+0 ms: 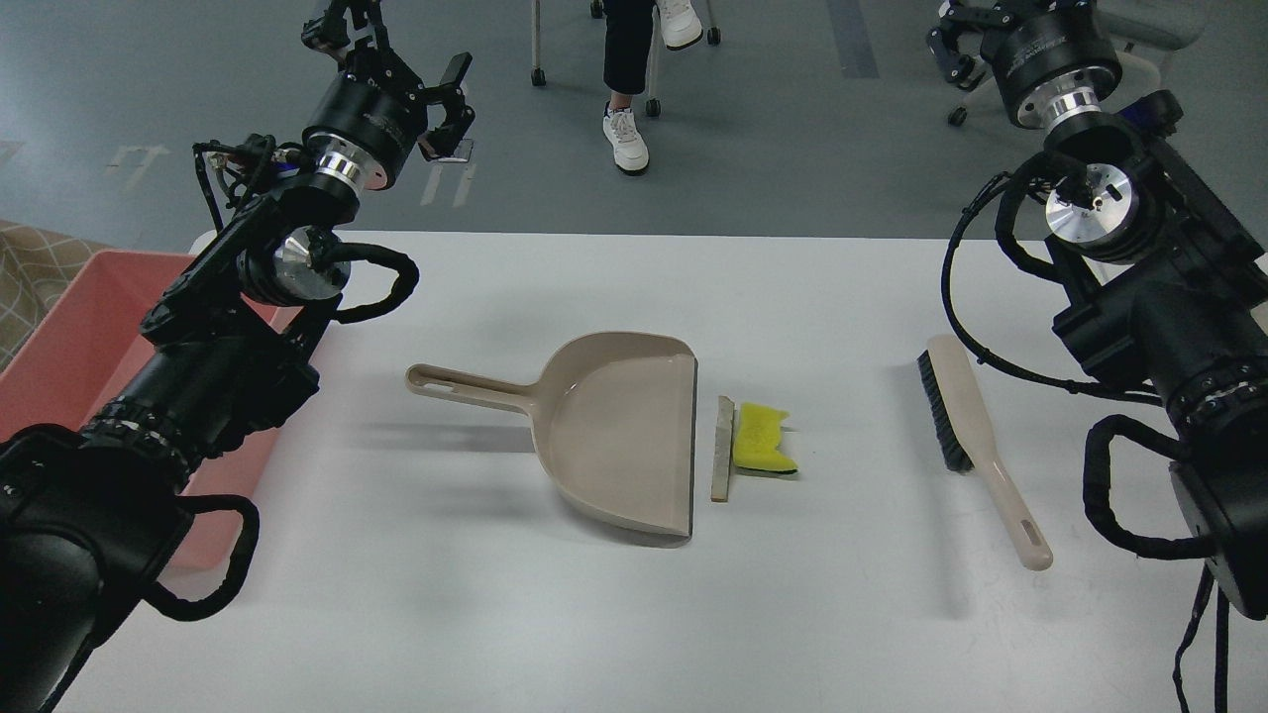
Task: Sweep and dump garbage into bin
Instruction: 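Lower the left gripper toward the beige dustpan handle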
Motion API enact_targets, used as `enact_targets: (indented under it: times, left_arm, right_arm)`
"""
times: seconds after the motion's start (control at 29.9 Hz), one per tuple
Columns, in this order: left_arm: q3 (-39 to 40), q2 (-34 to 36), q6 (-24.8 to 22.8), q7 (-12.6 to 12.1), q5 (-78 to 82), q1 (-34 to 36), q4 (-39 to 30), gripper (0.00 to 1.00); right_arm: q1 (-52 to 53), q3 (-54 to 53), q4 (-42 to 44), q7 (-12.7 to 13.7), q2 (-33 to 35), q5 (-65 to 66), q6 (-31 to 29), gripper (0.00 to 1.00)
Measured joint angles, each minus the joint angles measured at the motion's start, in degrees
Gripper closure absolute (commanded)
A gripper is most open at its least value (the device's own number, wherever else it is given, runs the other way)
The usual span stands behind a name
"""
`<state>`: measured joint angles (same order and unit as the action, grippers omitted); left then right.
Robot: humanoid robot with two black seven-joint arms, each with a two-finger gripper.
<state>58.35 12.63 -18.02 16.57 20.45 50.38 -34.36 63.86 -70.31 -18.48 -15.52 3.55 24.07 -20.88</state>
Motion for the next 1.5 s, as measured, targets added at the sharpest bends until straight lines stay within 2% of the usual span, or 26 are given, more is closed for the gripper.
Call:
enact_targets:
  times: [0.53,1.0,1.27,1.37,1.5]
  left_arm:
    - [-0.27,-0.52,2.23,0.61,0.21,1.17,0.29,0.02]
    - [-0.34,0.11,2.32,0.29,0.39,1.50,0.14,0.02]
    - [-0.34,-0.39,2.12,0.62,0.47,1.03,-0.36,0.02]
    - [-0.34,-0.24,2.42,0.67,0.47,0.63,-1.52,0.02]
    - [-0.45,1.13,3.46,0.74,0.47,-1.25,-6.39,0.02]
  right_arm:
    - [-0.73,-0.09,-0.33,-0.32,0.24,0.02,-0.13,0.00]
    - [-0.31,-0.11,-0.29,-0.22,0.48,0.05,0.06,0.00]
    - [-2.61,0.02,-3.60,-0.30,0.38,0.02,-0.03,0.00]
    - [-4.38,-0.03,-5.91,-0.31,0.45,0.02,0.23,0.00]
    - [-6.00,-0.04,-8.11,-0.31,1.92,0.07,0.57,0.00]
